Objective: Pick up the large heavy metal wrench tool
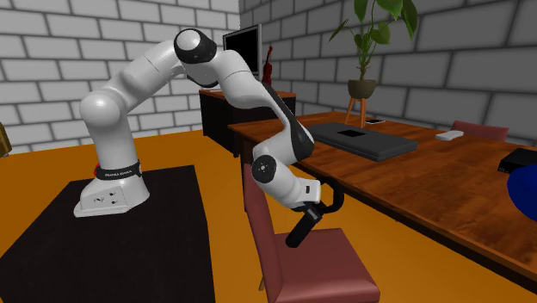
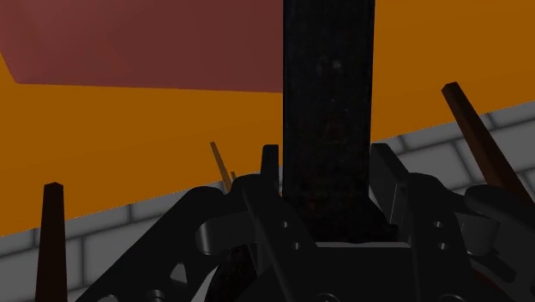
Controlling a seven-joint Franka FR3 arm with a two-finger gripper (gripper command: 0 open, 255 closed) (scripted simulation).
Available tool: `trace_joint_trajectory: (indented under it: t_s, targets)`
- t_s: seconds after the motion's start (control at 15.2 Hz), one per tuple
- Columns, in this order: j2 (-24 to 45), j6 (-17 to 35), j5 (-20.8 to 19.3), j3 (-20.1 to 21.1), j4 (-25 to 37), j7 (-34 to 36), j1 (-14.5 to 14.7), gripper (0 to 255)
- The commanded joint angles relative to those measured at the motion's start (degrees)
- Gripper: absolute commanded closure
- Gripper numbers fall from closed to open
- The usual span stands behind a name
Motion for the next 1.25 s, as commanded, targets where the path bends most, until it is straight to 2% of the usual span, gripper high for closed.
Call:
trace_joint_trajectory:
  t_s: [0.0, 1.19]
  targets:
    - [0.08, 0.02, -0.03, 0.01, -0.03, 0.00, -0.03, 255]
    - [-9.49, 0.43, -7.54, -5.47, -4.58, 5.31, 4.44, 255]
